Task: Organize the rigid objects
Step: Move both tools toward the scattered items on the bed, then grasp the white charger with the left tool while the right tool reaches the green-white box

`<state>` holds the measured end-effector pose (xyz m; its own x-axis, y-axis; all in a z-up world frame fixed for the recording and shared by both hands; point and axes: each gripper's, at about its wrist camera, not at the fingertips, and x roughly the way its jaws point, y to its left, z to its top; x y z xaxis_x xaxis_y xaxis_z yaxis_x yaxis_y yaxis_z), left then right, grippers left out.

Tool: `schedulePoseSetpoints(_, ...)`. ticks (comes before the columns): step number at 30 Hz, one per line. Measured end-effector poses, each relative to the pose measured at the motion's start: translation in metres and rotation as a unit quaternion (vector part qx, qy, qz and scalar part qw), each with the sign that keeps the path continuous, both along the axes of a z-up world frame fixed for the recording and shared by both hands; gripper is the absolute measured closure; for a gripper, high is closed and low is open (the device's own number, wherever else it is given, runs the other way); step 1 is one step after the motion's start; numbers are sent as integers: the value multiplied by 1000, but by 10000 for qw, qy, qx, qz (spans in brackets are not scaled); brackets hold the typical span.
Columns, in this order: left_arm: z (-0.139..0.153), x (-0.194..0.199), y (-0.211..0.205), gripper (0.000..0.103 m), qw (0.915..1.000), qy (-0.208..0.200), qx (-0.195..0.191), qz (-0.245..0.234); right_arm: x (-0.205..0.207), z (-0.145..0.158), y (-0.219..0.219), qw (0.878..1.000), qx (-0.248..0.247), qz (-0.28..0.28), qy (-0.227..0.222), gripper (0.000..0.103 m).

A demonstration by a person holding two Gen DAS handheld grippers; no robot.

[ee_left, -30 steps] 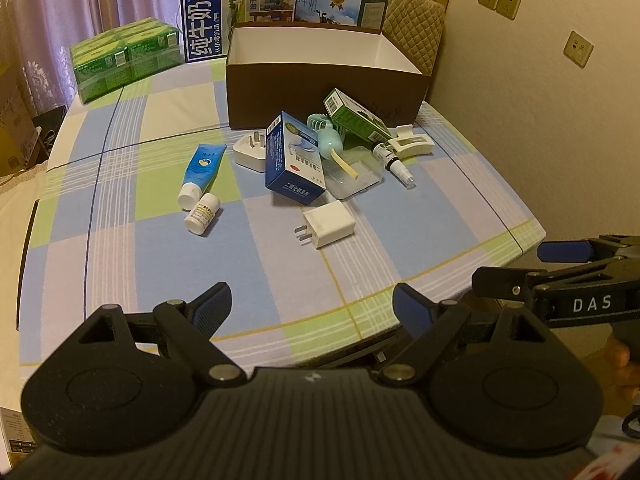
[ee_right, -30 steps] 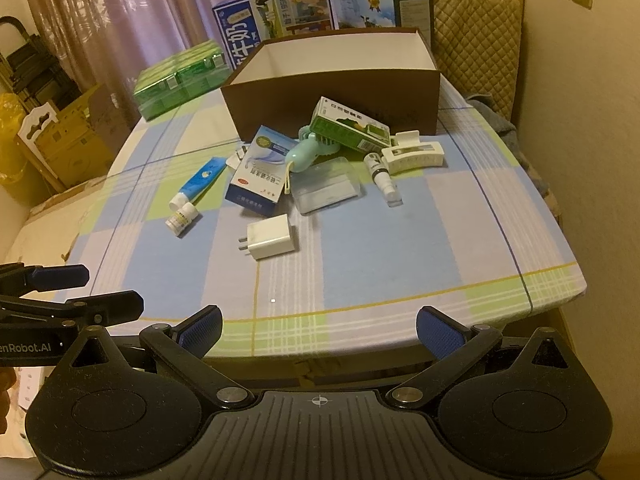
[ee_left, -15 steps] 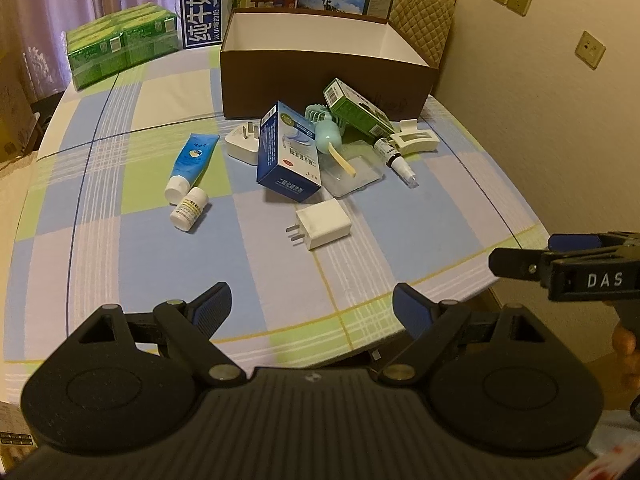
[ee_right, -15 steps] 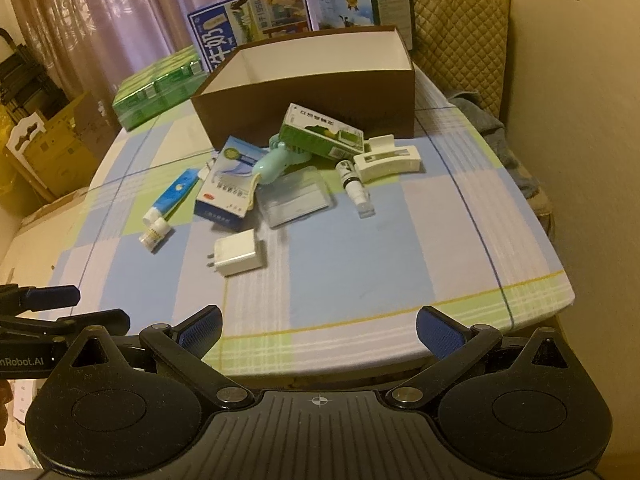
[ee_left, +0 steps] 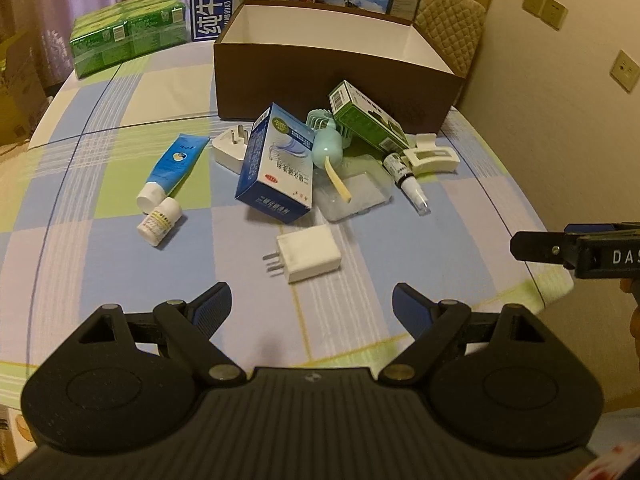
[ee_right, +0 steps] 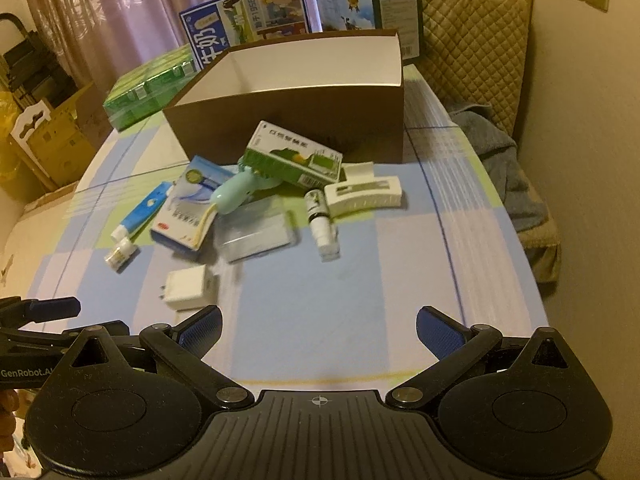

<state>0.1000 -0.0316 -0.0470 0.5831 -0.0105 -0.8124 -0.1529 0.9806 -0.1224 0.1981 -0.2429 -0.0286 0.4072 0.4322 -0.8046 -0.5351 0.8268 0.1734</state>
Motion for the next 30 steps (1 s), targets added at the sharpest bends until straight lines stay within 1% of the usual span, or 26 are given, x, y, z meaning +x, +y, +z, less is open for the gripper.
schedulePoseSetpoints(4,-11,13,-7,18,9998,-43,76,203,25,-7,-2,9998,-31,167,44,2)
schedulePoseSetpoints(7,-23,21,-9,20,9992,-46,54,391,42,-13,-2,9995,-50,302,86,2)
schedulePoseSetpoints(11,-39,34,-10,22,9975,48,88,700,63,-21,-2,9989,-81,447,138,2)
schedulePoseSetpoints(22,-75,65,-6,22,9881,345,239,1477,106,-36,2,9961,-187,825,260,2)
schedulePoseSetpoints(26,-82,72,-6,22,9852,393,311,1639,117,-39,3,9953,-176,913,286,2)
schedulePoseSetpoints(27,-83,73,-6,22,9832,384,355,1749,120,-40,3,9951,-177,933,291,2)
schedulePoseSetpoints(30,-86,77,-8,23,9825,375,397,1780,125,-41,3,9943,-177,1007,304,2)
